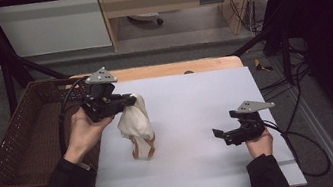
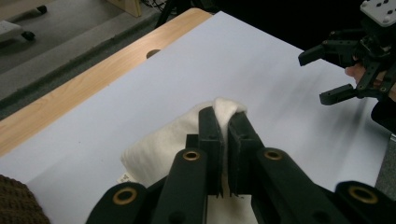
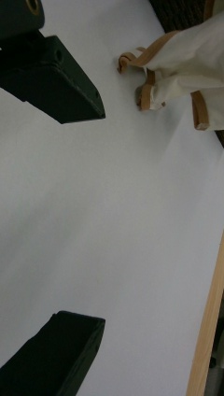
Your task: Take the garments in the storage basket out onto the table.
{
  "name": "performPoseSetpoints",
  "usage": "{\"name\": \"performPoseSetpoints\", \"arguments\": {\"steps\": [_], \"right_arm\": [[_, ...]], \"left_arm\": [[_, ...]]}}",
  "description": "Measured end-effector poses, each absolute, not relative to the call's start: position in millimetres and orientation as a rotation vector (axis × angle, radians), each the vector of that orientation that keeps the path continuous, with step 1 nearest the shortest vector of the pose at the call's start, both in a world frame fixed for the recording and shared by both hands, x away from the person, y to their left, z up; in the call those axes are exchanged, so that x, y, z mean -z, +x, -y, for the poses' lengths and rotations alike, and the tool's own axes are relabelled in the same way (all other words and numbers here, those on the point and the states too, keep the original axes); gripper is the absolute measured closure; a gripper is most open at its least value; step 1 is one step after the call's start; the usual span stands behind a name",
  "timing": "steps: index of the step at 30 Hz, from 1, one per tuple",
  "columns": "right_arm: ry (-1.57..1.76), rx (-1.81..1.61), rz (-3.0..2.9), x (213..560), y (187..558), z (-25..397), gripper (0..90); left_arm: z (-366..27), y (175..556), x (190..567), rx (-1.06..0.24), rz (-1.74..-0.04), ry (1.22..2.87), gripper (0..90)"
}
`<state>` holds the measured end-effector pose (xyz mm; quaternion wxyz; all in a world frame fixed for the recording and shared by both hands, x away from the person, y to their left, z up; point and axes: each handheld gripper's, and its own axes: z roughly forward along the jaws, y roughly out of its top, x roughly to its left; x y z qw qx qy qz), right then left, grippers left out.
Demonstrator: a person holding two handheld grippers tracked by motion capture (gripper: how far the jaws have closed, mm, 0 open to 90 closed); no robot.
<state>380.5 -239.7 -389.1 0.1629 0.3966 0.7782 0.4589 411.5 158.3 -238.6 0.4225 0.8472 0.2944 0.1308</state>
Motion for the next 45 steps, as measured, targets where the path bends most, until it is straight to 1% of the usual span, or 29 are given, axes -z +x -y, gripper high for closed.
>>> {"name": "performPoseSetpoints", "arguments": {"steps": [4,7,9,11,14,17,20,23,28,34,41,45], "right_arm": [[1.132,-1.307,-2.223,389.4,380.7,239.3,2.9],[1.133,-1.308,-2.223,389.4,380.7,239.4,2.9],[1.134,-1.307,-2.222,389.3,380.7,239.5,2.9],[1.136,-1.305,-2.222,389.6,380.7,239.2,2.9],[1.133,-1.301,-2.225,390.1,381.1,238.9,2.9],[1.134,-1.302,-2.224,390.1,381.1,238.9,2.9],[1.134,-1.303,-2.224,390.1,381.1,238.7,2.9],[1.138,-1.302,-2.224,390.3,381.1,238.4,2.9],[1.134,-1.297,-2.228,390.6,381.4,238.4,2.9],[1.137,-1.298,-2.227,390.8,381.3,238.2,2.9],[1.141,-1.301,-2.228,390.5,381.0,238.3,2.9],[1.138,-1.301,-2.231,390.8,381.0,238.1,2.9]], "left_arm": [[-155.4,412.4,254.2,-0.325,-0.75,2.144,84.2],[-155.4,412.8,262.9,-0.334,-0.762,2.161,80.7],[-157.2,412.8,267.9,-0.324,-0.775,2.158,76.5],[-160.6,412.2,270.3,-0.314,-0.774,2.15,69.2],[-167.5,411.0,271.7,-0.301,-0.795,2.146,51.4],[-175.8,407.7,272.7,-0.323,-0.804,2.147,37.0],[-186.2,403.0,274.4,-0.344,-0.817,2.134,29.5],[-197.0,398.9,276.7,-0.368,-0.832,2.125,19.0],[-218.7,393.4,284.1,-0.397,-0.878,2.112,5.5],[-245.9,387.7,294.3,-0.408,-0.91,2.062,3.8],[-266.3,384.7,315.2,-0.455,-0.945,2.062,3.8],[-275.6,384.2,324.6,-0.455,-0.964,2.057,3.9]]}}
